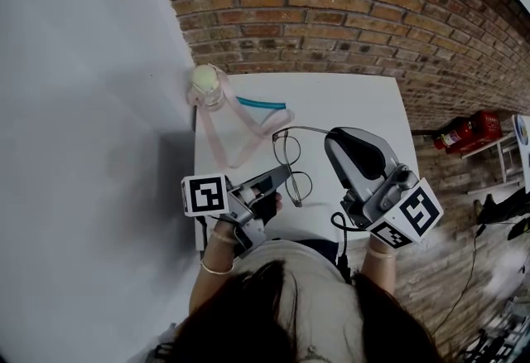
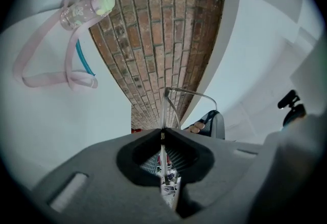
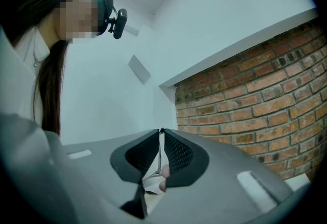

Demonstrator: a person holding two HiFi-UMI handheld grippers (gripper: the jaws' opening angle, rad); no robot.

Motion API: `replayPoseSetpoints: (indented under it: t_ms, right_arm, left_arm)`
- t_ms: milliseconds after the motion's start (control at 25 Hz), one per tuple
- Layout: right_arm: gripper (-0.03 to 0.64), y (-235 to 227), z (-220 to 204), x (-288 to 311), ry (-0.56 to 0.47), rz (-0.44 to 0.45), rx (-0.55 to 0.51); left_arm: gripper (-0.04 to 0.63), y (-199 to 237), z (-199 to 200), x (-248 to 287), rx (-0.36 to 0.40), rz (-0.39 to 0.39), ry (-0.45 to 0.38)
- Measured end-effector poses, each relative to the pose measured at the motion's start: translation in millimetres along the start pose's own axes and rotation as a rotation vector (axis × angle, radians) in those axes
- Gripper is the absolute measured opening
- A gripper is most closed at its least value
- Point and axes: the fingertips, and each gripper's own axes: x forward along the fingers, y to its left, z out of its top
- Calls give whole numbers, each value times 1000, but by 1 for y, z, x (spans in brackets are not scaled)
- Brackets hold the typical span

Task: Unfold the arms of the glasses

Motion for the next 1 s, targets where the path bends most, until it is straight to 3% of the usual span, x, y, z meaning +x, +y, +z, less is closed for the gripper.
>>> replayPoseSetpoints:
  t_ms: [1000]
  right_arm:
    - [43, 5, -2, -1, -3, 19, 21]
  left_arm:
    - [23, -2, 8, -2, -18, -11, -53]
